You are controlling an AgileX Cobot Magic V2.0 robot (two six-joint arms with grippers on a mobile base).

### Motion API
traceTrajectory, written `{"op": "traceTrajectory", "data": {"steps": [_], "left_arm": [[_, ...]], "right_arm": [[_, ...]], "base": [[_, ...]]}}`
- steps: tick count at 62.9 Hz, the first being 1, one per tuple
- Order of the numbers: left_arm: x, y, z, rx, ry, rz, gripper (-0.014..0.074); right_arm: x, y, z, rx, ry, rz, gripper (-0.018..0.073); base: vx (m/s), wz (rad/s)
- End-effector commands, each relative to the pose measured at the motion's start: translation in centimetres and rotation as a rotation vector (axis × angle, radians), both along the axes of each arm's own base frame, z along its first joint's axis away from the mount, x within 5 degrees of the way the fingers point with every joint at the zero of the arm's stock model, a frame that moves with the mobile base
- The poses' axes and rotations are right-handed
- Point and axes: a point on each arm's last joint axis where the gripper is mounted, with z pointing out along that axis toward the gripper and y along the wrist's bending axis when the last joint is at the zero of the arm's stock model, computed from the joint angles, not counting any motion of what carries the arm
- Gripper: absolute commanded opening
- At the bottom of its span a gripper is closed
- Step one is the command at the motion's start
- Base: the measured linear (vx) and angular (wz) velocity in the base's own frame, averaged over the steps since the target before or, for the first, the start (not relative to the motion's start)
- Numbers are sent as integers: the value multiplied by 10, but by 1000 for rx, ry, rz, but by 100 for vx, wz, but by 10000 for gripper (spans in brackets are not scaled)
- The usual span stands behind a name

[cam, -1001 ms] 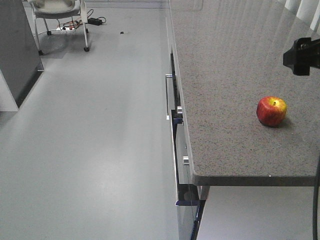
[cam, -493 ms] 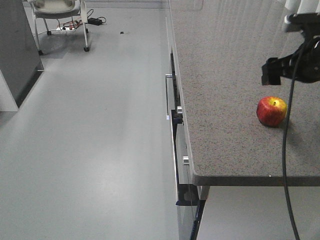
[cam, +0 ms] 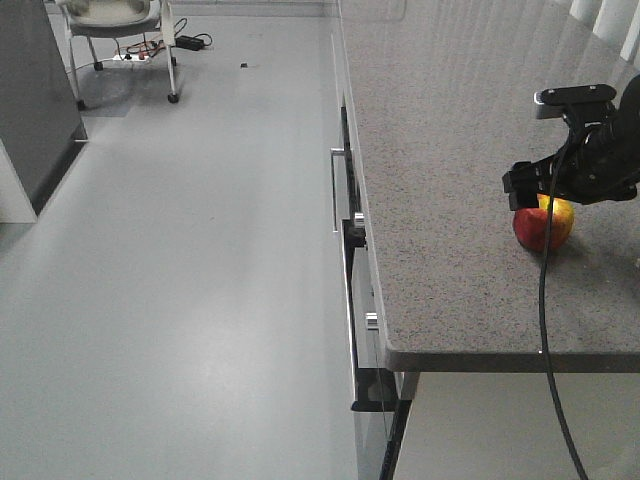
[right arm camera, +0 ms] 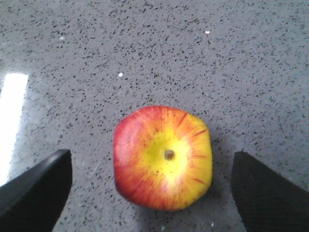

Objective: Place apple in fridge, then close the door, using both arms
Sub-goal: 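Lower the open right gripper over the red-yellow apple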

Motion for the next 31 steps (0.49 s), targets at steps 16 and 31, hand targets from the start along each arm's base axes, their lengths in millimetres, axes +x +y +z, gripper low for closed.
{"op": "traceTrajectory", "data": {"steps": [16, 31], "left_arm": [[0, -2, -2, -7, -62, -23, -7], [0, -2, -2, -7, -62, -23, -7]], "right_arm": [[10, -4, 15, -19, -118, -6, 619], [18, -5, -8, -15, -77, -13, 605]], "base": [[0, 0], [0, 0]]}}
